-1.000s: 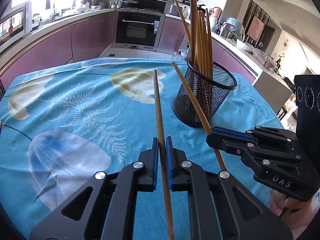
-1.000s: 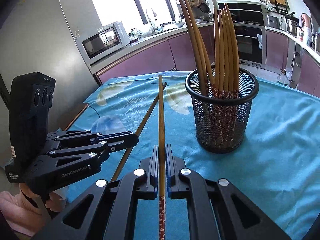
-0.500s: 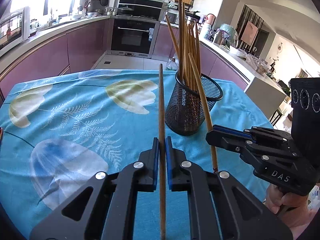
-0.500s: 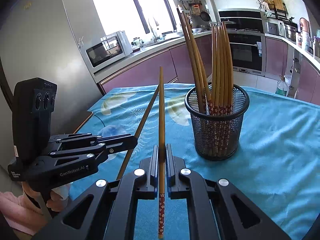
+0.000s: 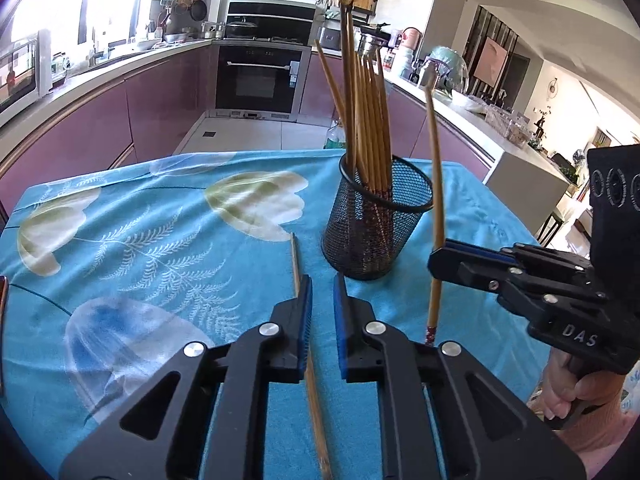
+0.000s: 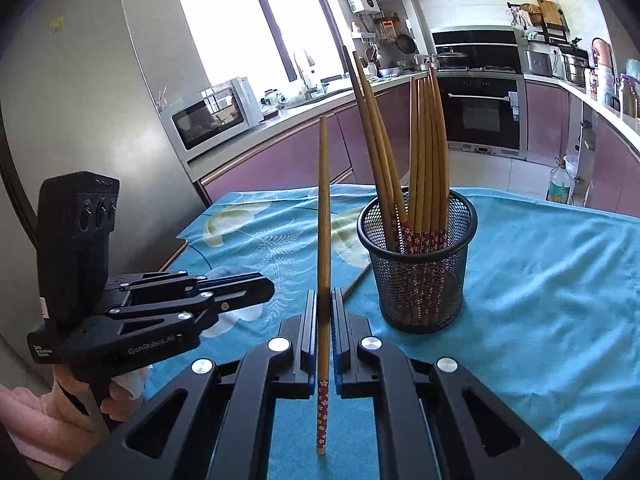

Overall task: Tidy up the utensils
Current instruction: 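Lift both chopsticks upright and carry them over the mesh cup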

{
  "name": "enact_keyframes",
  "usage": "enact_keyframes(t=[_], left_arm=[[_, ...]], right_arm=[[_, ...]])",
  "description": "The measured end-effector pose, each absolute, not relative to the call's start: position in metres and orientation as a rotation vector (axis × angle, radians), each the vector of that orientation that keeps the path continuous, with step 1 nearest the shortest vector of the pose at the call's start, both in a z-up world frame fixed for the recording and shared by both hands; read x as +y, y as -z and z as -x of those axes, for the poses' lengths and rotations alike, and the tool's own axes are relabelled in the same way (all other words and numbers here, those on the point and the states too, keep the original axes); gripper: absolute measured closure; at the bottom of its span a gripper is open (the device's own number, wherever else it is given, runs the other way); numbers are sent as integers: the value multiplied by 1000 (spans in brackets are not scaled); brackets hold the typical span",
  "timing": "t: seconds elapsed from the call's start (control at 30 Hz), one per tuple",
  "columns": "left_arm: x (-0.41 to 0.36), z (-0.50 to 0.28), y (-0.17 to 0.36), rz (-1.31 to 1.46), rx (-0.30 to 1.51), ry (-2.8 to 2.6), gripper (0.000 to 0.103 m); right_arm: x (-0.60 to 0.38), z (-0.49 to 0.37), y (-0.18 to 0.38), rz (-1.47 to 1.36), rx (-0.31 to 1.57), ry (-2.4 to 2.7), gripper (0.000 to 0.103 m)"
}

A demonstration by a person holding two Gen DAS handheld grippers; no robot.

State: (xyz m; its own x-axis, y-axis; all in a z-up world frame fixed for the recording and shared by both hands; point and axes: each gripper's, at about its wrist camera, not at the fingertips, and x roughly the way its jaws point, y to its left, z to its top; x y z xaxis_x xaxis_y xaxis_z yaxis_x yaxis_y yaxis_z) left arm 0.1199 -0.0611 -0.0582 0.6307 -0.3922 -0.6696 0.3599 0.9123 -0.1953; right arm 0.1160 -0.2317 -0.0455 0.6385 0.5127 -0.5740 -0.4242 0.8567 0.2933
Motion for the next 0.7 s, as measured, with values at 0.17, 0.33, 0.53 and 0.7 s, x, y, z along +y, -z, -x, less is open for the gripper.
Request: enact_keyframes(t=[0.17, 0.33, 0.53, 0.7], left_arm=[[-72, -132, 82, -3, 830, 419, 84], [-84, -144, 104, -58, 873, 388, 84], [-92, -153, 119, -99, 905, 372, 85], [-95, -157, 126, -108, 917, 358, 91]], right_arm=[[-234, -116, 46, -138, 698, -533, 97], [-234, -119, 47, -142, 699, -531, 97], [-237, -119, 50, -146, 704, -532, 97], [-238, -119, 51, -147, 706, -535, 97]])
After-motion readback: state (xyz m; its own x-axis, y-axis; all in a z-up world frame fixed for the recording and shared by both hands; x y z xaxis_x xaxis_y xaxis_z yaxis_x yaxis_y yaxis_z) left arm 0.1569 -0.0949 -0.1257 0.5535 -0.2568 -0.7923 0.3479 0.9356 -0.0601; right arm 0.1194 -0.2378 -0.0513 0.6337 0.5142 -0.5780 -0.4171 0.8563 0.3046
